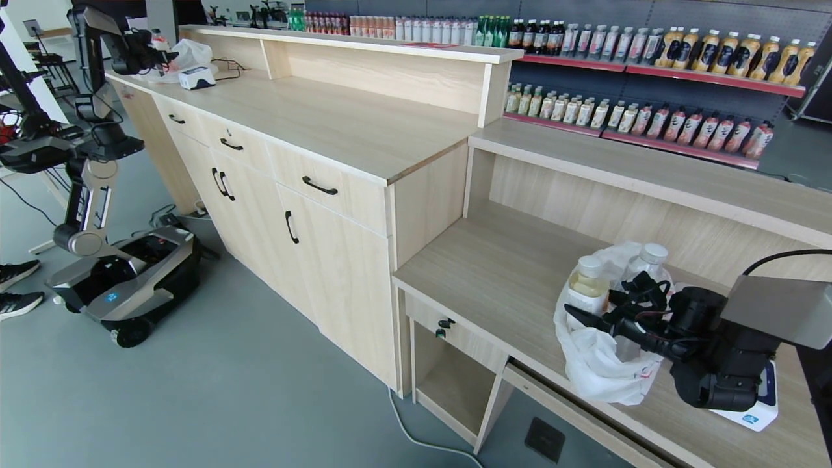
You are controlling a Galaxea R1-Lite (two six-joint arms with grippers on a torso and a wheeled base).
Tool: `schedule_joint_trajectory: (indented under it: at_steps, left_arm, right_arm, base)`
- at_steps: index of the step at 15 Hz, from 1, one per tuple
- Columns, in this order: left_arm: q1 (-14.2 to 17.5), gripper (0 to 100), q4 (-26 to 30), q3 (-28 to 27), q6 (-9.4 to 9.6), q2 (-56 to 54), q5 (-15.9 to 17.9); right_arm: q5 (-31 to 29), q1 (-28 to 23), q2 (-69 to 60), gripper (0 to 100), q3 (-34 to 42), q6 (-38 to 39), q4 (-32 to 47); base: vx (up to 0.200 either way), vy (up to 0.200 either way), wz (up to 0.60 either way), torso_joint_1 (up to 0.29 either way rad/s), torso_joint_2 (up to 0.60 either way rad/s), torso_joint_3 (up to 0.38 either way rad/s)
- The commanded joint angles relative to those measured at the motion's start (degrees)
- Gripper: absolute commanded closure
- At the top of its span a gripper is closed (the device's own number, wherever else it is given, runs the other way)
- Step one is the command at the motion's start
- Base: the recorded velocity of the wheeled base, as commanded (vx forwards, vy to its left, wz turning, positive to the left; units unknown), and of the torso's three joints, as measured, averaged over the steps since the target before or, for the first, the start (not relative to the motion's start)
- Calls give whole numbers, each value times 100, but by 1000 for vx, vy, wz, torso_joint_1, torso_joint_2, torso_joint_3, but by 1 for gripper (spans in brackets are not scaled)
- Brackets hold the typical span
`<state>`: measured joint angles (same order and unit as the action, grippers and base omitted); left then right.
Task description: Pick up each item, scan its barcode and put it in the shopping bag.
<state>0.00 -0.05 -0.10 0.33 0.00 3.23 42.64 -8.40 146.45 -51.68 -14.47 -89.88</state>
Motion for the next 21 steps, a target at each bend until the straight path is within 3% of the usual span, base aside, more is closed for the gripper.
schedule_joint_trajectory:
  at_steps: [1, 10, 15, 21]
  left_arm:
    - [0, 0, -4, 1, 2, 9, 2]
    - [0, 0, -4, 1, 2, 9, 2]
    - [0, 0, -4, 1, 2, 9, 2]
    - [0, 0, -4, 1, 2, 9, 2]
  right_arm:
    - [34, -48, 7, 0, 8, -3, -12]
    - [157, -65, -775, 0, 17, 50, 331]
    - [121, -65, -2489, 0, 237, 181, 1614]
    - [42, -566, -4572, 0, 1828, -531, 2308]
  base:
    - [0, 0, 0, 0, 0, 0]
    - [0, 0, 0, 0, 0, 0]
    - [0, 0, 0, 0, 0, 0]
    - [0, 0, 0, 0, 0, 0]
